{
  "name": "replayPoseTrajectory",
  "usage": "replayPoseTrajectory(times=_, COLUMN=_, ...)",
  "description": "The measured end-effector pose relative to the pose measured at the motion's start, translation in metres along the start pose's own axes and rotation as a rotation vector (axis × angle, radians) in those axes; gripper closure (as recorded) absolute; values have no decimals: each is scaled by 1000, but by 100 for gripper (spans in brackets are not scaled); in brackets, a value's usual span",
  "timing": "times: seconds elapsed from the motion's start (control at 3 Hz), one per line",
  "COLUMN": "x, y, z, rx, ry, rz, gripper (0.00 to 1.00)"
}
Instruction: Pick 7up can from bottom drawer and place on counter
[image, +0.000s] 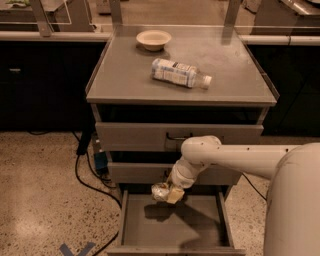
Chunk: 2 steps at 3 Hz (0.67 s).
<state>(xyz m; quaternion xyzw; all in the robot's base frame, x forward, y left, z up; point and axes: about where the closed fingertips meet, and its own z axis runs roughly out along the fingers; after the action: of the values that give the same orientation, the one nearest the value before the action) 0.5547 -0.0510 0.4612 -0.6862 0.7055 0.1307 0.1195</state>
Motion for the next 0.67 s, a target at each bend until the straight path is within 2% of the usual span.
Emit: replayPoseTrajectory(times=0.67, x=-18, y=-11, z=-89, rx=73, ry=22, rz=-5, gripper=100)
